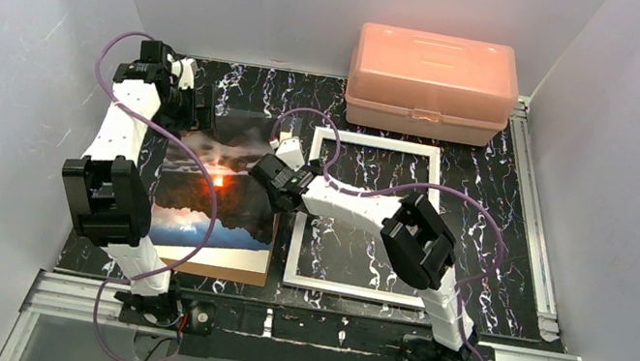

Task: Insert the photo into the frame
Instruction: Pick up the photo frame from the center of the board.

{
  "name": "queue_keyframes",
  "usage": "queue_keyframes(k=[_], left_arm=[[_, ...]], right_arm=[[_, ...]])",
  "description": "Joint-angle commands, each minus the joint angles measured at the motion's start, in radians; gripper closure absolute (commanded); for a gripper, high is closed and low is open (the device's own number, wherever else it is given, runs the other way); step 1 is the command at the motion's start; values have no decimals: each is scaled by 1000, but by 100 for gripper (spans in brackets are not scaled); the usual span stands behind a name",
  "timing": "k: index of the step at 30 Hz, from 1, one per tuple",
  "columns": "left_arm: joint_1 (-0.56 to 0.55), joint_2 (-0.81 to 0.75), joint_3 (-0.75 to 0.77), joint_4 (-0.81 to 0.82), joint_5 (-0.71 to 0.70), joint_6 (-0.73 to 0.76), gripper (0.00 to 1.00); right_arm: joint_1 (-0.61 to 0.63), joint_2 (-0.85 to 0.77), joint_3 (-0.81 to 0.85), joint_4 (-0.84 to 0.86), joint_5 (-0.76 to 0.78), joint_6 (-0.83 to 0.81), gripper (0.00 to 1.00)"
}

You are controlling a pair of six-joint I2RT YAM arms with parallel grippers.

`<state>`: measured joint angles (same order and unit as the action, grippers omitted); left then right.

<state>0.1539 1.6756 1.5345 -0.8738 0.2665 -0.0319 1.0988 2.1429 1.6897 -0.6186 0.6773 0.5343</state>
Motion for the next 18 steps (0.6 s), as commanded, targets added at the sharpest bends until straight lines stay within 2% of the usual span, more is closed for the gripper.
queue_keyframes(k=[1, 13, 16, 18], left_arm=[[-1, -42, 47, -43, 31, -7, 2], [-1, -45, 88, -82, 56, -13, 2], [-1, -44, 100, -92, 64, -14, 2], [-1, -40, 111, -101, 72, -17, 2]], right_arm=[[-9, 36, -12, 46, -15, 29, 10], [-41, 39, -140, 124, -54, 84, 23], [-42, 33, -174, 141, -59, 84, 29], [-42, 24, -195, 155, -75, 85, 36]])
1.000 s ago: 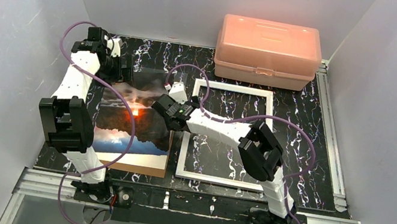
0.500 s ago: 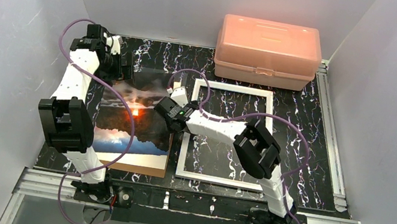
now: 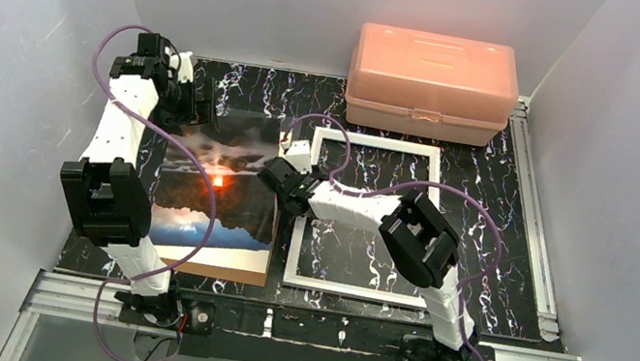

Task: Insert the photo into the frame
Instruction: Pick up the photo frame from the center of the board.

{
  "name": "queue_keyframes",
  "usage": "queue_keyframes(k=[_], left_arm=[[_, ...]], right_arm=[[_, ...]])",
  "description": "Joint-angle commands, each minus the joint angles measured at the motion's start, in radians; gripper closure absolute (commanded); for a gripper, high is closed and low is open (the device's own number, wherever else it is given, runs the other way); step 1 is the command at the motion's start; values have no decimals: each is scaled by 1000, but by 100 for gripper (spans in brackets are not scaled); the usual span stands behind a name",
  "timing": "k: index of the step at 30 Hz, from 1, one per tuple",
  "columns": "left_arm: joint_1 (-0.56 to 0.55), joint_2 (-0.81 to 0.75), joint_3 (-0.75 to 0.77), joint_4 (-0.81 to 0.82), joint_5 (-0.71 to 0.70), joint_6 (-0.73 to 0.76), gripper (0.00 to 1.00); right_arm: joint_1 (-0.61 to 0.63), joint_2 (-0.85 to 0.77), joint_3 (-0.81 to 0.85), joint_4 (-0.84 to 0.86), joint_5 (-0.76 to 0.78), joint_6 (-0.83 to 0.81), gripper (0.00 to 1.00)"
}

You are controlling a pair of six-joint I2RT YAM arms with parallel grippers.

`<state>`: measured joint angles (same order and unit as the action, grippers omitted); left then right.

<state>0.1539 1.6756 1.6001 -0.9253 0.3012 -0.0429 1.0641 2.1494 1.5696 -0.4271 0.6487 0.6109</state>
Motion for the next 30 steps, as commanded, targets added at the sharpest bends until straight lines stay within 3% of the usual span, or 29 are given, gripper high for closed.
queue_keyframes(k=[1, 8, 20, 30], left_arm=[[-1, -38, 52, -56, 42, -8, 2], [-1, -46, 69, -78, 79, -20, 2], [-1, -72, 23, -86, 107, -9, 2], [0, -97, -45, -69, 236, -10, 2]], right_arm=[[-7, 10, -81, -34, -52, 12, 41], [-7, -123, -75, -17, -27, 26, 76], [-8, -308, 96, -92, -5, 19, 88], [-9, -414, 269, -77, -172, 43, 95]])
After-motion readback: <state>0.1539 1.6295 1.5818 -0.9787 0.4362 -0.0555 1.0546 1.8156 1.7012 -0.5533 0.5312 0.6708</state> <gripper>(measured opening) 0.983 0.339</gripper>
